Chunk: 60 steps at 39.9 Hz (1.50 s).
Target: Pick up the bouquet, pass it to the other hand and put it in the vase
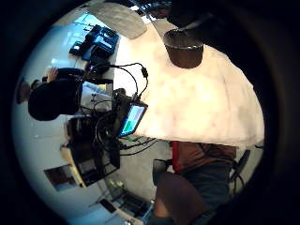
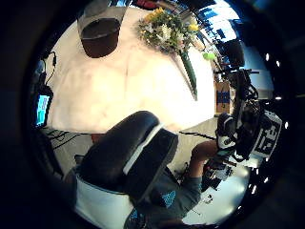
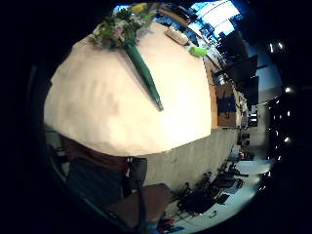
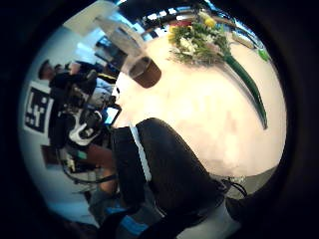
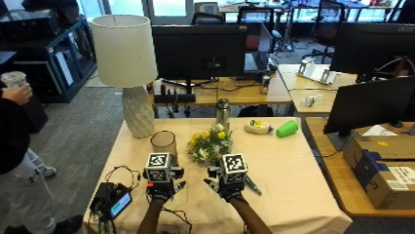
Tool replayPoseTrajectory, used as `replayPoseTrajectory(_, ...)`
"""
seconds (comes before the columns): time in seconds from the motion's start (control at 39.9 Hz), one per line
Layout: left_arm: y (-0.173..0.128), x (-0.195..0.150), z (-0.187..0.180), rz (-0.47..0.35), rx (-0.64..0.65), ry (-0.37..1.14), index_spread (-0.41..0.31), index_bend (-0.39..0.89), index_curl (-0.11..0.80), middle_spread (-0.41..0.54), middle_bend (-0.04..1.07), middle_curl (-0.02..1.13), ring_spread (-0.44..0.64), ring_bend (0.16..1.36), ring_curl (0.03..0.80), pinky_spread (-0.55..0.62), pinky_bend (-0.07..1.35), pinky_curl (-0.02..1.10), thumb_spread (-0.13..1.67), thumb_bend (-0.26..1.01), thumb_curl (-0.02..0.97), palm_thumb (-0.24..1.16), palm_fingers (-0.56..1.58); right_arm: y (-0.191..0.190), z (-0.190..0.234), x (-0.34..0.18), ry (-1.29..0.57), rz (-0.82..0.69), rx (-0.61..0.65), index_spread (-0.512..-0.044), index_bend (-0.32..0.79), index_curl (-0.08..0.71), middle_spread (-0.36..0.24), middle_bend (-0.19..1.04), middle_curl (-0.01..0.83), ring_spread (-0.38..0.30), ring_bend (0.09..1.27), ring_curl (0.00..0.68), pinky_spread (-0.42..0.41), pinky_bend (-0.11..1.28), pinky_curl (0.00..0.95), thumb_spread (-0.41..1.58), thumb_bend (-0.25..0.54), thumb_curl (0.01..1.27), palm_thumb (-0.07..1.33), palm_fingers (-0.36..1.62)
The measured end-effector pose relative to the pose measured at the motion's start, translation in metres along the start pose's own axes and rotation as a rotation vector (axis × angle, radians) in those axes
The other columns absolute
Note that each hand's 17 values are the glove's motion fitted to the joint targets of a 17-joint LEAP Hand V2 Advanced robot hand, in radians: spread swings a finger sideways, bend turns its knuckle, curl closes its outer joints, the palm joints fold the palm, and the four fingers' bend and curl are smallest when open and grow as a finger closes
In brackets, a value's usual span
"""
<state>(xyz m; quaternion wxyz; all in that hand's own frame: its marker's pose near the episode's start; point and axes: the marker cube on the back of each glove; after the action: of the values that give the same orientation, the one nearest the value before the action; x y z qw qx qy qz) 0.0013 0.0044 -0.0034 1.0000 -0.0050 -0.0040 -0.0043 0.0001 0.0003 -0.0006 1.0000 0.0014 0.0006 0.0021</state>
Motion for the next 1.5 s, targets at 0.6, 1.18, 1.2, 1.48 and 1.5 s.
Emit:
replayPoseTrajectory(0.6, -0.01, 0.0, 0.003, 0.027, -0.003, 0.02, 0.032, 0.12, 0.117, 0.219, 0.22, 0.21, 0.43, 0.57, 0.206, 0.42, 0.59, 0.27, 0.93, -0.02, 0.156, -0.01, 0.14, -0.001, -0.001, 0.001, 0.0, -0.004, -0.006, -0.378, 0.15, 0.204, 0.018, 0.2, 0.218, 0.161, 0.21, 0.132, 0.283, 0.45, 0.248, 1.08, -0.005, 0.15, 0.18, 0.13)
replayPoseTrajectory(1.18, -0.008, 0.004, 0.001, 0.044, -0.008, 0.038, 0.033, 0.11, 0.167, 0.232, 0.23, 0.29, 0.45, 0.61, 0.239, 0.43, 0.64, 0.31, 0.96, -0.03, 0.215, -0.02, 0.09, -0.018, 0.009, 0.088, -0.028, 0.146, -0.024, -0.391, 0.12, 0.234, 0.026, 0.19, 0.29, 0.175, 0.22, 0.191, 0.293, 0.49, 0.311, 1.13, -0.019, 0.21, 0.19, 0.06)
replayPoseTrajectory(1.2, -0.009, 0.004, 0.002, 0.046, -0.009, 0.038, 0.033, 0.11, 0.168, 0.233, 0.23, 0.29, 0.45, 0.61, 0.24, 0.43, 0.64, 0.32, 0.96, -0.03, 0.216, -0.02, 0.09, -0.02, 0.012, 0.096, -0.031, 0.16, -0.028, -0.391, 0.11, 0.233, 0.027, 0.19, 0.291, 0.176, 0.23, 0.195, 0.293, 0.49, 0.314, 1.12, -0.019, 0.22, 0.19, 0.05)
replayPoseTrajectory(1.48, -0.022, 0.003, 0.014, 0.052, -0.004, 0.037, 0.033, 0.11, 0.176, 0.239, 0.23, 0.31, 0.45, 0.63, 0.248, 0.42, 0.65, 0.33, 0.96, -0.03, 0.228, -0.02, 0.07, -0.039, 0.063, 0.166, -0.086, 0.288, -0.085, -0.388, 0.1, 0.21, 0.052, 0.19, 0.302, 0.187, 0.23, 0.211, 0.303, 0.56, 0.34, 1.1, -0.019, 0.24, 0.22, -0.04)
replayPoseTrajectory(1.5, -0.021, 0.003, 0.013, 0.051, -0.008, 0.035, 0.033, 0.11, 0.176, 0.239, 0.23, 0.31, 0.45, 0.63, 0.249, 0.42, 0.66, 0.33, 0.96, -0.03, 0.229, -0.02, 0.07, -0.041, 0.067, 0.169, -0.09, 0.294, -0.087, -0.388, 0.1, 0.207, 0.053, 0.19, 0.303, 0.187, 0.24, 0.212, 0.303, 0.57, 0.341, 1.1, -0.02, 0.24, 0.22, -0.04)
